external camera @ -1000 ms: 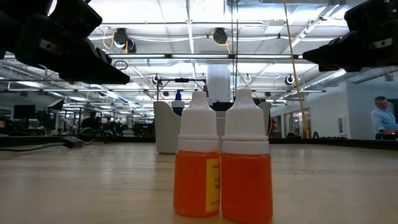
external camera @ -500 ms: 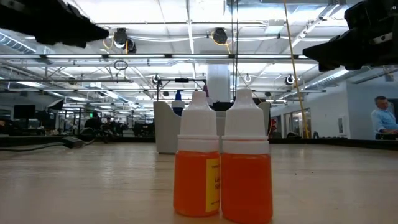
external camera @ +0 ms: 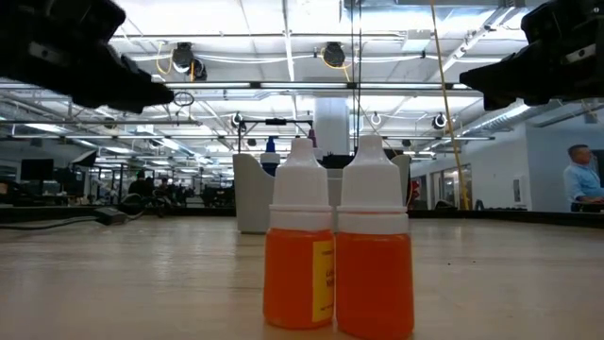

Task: Pick & Place food coloring
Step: Put the small orange food coloring bottle into the gray bin

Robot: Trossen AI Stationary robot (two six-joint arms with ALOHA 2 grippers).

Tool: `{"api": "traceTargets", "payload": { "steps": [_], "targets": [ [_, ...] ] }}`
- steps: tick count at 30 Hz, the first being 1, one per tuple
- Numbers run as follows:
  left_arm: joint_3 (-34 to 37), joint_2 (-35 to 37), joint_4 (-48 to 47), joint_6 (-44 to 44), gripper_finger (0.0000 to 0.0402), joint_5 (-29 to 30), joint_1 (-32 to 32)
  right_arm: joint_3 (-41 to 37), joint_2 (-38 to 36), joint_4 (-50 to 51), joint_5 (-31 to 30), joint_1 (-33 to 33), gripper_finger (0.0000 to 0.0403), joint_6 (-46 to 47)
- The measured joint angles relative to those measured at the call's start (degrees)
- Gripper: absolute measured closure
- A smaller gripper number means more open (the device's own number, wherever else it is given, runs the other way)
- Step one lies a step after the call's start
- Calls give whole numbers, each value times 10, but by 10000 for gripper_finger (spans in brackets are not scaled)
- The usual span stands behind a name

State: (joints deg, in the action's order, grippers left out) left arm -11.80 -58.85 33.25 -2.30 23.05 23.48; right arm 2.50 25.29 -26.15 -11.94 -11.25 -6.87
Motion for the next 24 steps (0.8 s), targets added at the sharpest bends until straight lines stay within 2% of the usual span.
{"api": "traceTargets", "payload": {
  "steps": [5,7,12,18,24],
  "targets": [
    [68,-24,143,0,399,10,14,0,4,-2,0,0,403,0],
    [86,-27,168,13,397,20,18,0,5,-2,0,0,403,0],
    [96,-26,175,26,398,50,22,0,12,-25,-3,0,403,-1],
    [95,-26,174,19,386,51,22,0,31,-28,-2,0,403,8],
    [95,-26,175,-57,363,55,21,0,49,-28,-4,0,403,8]
  ]
}}
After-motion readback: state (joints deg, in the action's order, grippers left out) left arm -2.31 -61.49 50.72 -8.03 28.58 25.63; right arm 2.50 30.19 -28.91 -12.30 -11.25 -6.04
